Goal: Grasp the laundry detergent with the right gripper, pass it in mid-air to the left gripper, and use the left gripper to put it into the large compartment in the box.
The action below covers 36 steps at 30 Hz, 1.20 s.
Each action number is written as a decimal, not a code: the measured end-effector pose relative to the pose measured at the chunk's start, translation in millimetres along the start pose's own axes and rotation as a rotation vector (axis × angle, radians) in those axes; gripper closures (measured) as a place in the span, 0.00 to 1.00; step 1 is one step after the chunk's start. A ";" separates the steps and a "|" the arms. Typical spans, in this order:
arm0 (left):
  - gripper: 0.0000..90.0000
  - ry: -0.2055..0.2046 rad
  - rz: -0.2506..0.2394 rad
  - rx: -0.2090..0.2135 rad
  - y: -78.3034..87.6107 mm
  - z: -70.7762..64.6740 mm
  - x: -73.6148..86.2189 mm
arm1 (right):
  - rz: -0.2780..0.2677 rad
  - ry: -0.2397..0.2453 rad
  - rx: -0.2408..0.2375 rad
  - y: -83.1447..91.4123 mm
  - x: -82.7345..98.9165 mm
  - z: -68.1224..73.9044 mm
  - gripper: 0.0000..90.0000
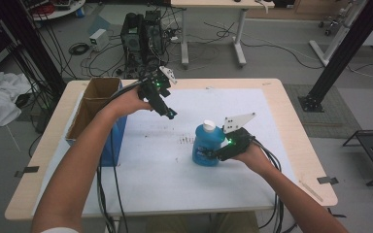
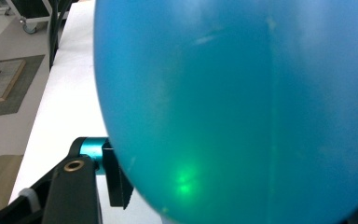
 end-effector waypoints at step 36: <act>0.11 -0.119 0.014 0.058 20.9 -51.9 -11.6 | -0.008 0.024 -0.008 23.8 -2.5 -1.5 0.49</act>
Point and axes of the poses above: each handheld gripper's, and its own axes: y roughly backward along the jaws, x roughly out of its underside, z roughly to its left, the point moved 9 cm from there along -y, roughly forward along the jaws, and after that the axes turned 13 degrees about z, right-handed, at the moved point
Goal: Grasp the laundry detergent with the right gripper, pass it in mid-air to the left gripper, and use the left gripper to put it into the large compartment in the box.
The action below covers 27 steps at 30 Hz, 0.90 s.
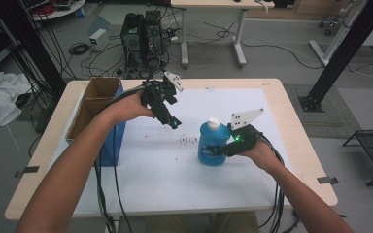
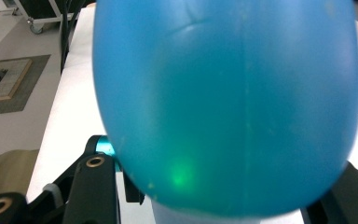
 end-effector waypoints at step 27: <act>0.11 -0.170 0.095 0.067 29.7 -66.1 -48.3 | 0.055 0.098 -0.066 1.6 -28.9 21.9 0.49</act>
Point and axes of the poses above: each handheld gripper's, and its own axes: y roughly backward along the jaws, x roughly out of its underside, z roughly to its left, the point moved 9 cm from there along -y, roughly forward along the jaws, and after that the axes turned 13 degrees about z, right-handed, at the moved point
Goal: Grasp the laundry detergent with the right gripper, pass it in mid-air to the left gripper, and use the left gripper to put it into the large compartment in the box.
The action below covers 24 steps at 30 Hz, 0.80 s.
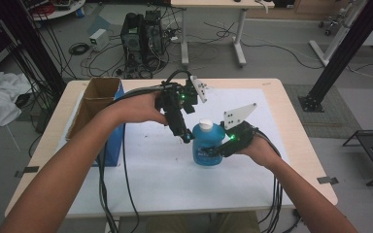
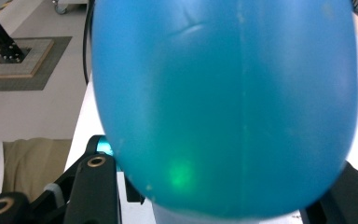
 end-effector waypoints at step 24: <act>0.11 -0.014 0.059 0.046 -30.5 2.3 -17.2 | 0.044 0.049 -0.017 -6.0 -12.6 -1.5 0.49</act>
Point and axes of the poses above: each handheld gripper's, and its own axes: y roughly backward along the jaws, x roughly out of its underside, z roughly to its left, the point moved 9 cm from there along -y, roughly forward along the jaws, and after that the axes turned 13 degrees about z, right-handed, at the moved point
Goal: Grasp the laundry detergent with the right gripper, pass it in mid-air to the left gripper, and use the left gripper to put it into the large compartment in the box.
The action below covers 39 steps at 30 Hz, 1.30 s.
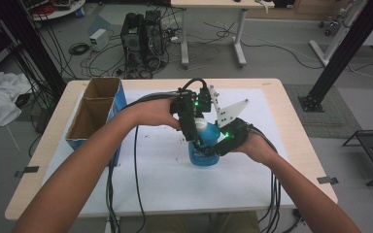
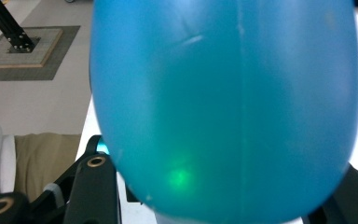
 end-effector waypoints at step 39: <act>0.25 -0.035 0.065 -0.017 -13.3 -0.1 -0.5 | 0.042 -0.037 -0.053 -2.4 -2.8 4.5 0.49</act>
Point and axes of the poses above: each handheld gripper's, and its own axes: y roughly backward along the jaws, x roughly out of its underside, z roughly to its left, the point moved 9 cm from there along -y, roughly forward along the jaws, and after that the axes turned 13 degrees about z, right-handed, at the moved point
